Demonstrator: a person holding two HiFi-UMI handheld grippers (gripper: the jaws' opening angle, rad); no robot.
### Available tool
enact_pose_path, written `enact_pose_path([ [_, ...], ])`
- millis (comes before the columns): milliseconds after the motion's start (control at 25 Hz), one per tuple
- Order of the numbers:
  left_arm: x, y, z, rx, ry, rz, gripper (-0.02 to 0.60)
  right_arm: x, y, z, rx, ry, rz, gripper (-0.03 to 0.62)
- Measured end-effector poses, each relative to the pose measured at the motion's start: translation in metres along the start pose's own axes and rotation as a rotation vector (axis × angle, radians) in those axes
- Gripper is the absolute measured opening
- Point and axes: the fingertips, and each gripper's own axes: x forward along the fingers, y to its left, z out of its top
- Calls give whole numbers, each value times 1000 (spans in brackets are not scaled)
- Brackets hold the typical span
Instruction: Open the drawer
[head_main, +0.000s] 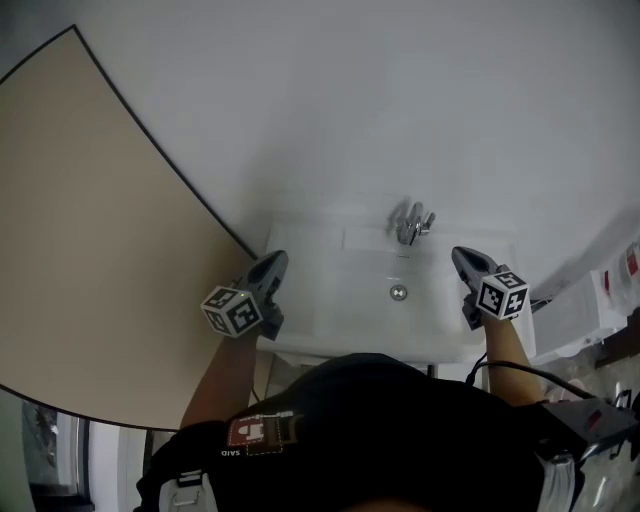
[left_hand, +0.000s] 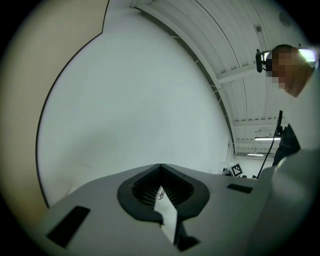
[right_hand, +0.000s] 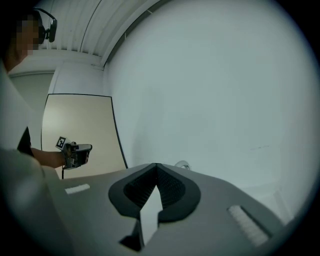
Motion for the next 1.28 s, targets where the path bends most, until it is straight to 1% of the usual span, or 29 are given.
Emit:
enact_pose_path([
  [200,17,-14,-10,-1,-2,26,-2,17,-26,-2,13,-13,60,0],
  [320,27,-14,-12,-4,3,31,-2,22,-35,-6,30,-8,65,2],
  [440,33,-6,-7,-1,3,16,-2,28,-34,-6,36,-7,61,1],
  [600,35,11,6,40,0,-30,-2,38,-18,-2,40,-34,30,0],
  [800,36,45,18,118,34,-91,-2,54,5,4,57,-66,-55,0],
  [880,33,60,19,134,39,-88,-2,61,12,5,65,-82,-87,0],
  [1000,31,74,25,129,36,-73,-2,68,20,14,55,-96,-107,0],
  [1160,31,76,24,128,42,-76,-2,69,25,18,17,-82,-110,0],
  [1280,30,75,20,128,44,-76,-2,68,23,15,16,-77,-112,0],
])
